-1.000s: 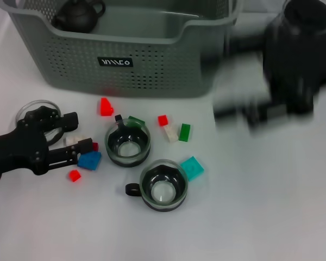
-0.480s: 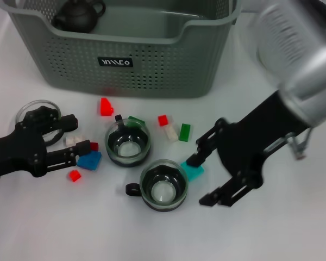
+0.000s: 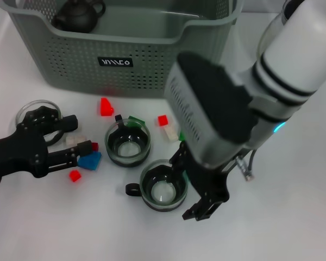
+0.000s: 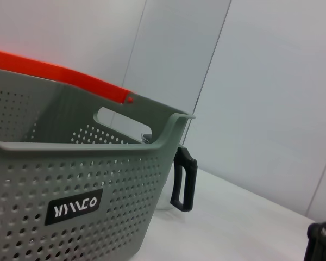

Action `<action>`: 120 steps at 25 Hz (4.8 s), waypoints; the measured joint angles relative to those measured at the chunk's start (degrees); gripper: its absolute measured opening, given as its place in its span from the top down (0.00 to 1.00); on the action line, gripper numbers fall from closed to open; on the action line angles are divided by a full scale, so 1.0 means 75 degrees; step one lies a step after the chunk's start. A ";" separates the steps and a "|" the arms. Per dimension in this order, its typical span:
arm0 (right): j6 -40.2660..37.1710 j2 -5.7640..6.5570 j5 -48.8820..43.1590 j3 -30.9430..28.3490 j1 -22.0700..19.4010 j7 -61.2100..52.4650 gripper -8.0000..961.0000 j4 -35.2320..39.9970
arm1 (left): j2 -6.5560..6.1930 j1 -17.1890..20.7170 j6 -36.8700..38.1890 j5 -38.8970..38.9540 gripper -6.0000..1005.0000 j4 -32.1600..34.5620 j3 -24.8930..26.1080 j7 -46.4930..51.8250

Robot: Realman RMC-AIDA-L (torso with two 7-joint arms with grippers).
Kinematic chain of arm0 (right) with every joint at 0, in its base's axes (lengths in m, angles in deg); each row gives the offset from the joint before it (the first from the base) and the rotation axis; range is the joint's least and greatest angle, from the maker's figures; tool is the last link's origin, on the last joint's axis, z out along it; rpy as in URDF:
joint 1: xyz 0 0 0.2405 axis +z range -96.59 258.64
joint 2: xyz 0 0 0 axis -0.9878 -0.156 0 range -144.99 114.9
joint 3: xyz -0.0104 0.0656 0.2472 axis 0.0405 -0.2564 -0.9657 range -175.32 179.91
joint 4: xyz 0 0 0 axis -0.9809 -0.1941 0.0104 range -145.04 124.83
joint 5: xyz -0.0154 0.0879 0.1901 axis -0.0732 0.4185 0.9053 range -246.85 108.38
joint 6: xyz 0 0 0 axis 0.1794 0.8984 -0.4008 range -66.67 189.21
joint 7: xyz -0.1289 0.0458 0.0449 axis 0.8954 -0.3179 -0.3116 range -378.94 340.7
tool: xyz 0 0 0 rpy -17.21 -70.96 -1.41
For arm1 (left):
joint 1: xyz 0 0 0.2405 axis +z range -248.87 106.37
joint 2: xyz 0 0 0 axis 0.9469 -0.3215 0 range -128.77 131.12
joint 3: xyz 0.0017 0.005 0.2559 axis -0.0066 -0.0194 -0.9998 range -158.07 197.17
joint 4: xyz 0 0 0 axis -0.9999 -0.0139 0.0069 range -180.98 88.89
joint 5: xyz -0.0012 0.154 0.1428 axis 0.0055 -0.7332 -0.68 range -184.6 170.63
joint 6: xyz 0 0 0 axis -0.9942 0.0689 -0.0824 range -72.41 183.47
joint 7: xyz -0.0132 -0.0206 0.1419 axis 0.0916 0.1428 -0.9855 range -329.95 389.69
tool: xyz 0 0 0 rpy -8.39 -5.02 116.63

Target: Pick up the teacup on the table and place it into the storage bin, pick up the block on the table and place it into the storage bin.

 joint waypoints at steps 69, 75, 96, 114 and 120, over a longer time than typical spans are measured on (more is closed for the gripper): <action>0.0552 0.0172 0.5964 -0.5323 -0.1877 0.1446 0.93 0.0229 | -0.0001 -0.0033 -0.0120 -0.0006 0.26 -0.0024 0.0157 0.0055; 0.2253 0.0252 0.4806 -0.5212 -0.0635 -0.0557 0.93 0.0187 | -0.0011 -0.0082 -0.0110 0.0000 0.26 -0.0024 0.0157 0.0082; 0.7457 0.0114 -0.1495 -0.3266 0.3503 -0.2949 0.93 -0.5632 | 0.0020 -0.0079 -0.0256 0.0001 0.26 -0.0125 0.0157 0.0090; 0.7186 0.0173 -0.1602 -0.3225 0.3392 -0.2954 0.93 -0.5808 | 0.0023 -0.0093 -0.0303 -0.0010 0.27 -0.0172 0.0157 0.0090; 0.7164 0.0183 -0.1609 -0.3128 0.3332 -0.2952 0.93 -0.5868 | 0.0023 -0.0093 -0.0309 -0.0018 0.27 -0.0178 0.0158 0.0090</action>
